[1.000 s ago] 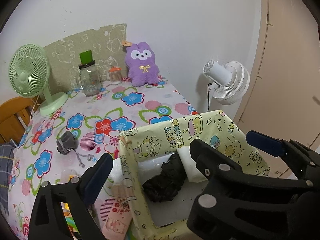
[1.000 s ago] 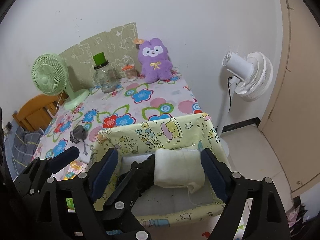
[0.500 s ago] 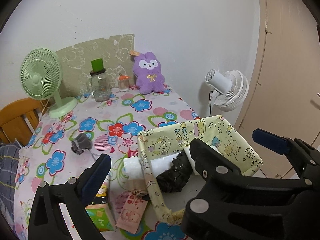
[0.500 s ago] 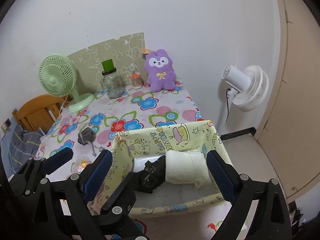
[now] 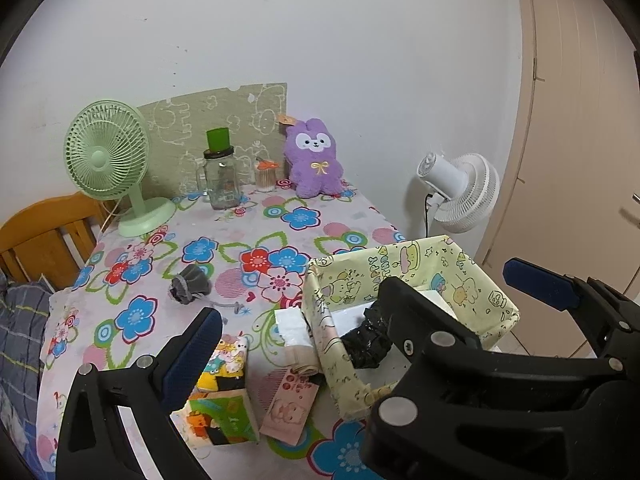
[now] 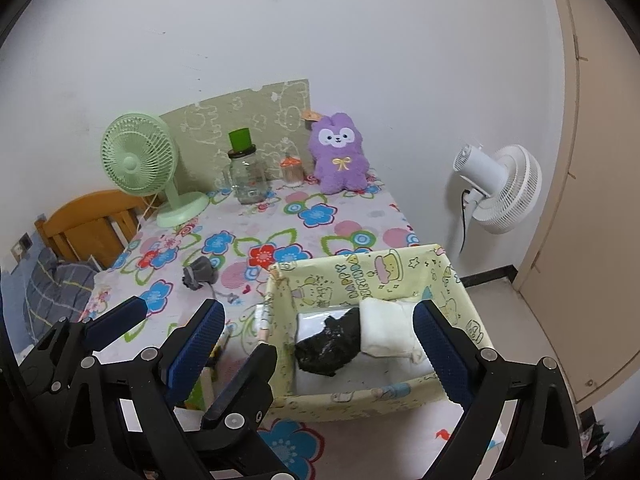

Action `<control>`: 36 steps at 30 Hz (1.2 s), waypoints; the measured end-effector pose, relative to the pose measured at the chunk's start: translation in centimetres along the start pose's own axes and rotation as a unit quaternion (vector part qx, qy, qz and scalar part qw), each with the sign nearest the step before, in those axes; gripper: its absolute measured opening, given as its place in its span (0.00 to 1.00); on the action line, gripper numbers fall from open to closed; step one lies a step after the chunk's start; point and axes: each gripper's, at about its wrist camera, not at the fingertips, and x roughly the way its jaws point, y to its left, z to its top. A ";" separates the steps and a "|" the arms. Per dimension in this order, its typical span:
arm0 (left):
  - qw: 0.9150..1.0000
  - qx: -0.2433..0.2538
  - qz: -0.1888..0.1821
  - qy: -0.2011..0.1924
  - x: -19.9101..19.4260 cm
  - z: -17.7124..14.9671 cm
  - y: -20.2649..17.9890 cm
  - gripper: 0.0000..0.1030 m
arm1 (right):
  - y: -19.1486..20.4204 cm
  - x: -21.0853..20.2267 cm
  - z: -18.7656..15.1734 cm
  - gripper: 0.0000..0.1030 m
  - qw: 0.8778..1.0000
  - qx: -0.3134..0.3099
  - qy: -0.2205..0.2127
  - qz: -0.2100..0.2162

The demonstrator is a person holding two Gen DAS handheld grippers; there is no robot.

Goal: Organize soft objects
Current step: 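Withdraw both grippers from the box back toward the tissue packs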

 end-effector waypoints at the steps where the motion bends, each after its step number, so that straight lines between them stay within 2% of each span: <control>1: 1.000 -0.001 -0.001 0.000 -0.2 -0.1 0.2 1.00 | 0.3 -0.1 -0.1 0.94 1.000 -0.002 0.000 0.001; 10: 1.000 -0.016 0.014 -0.006 -1.6 -1.6 2.2 1.00 | 2.7 -0.9 -1.2 0.96 1.000 -0.012 -0.013 -0.003; 17: 0.999 -0.020 0.043 -0.026 -2.6 -3.2 4.0 1.00 | 4.7 -0.9 -2.3 0.96 0.999 -0.031 -0.021 0.001; 36: 0.997 -0.050 0.058 0.011 -1.5 -7.4 8.4 1.00 | 9.0 2.0 -6.1 0.96 0.999 -0.038 0.013 0.035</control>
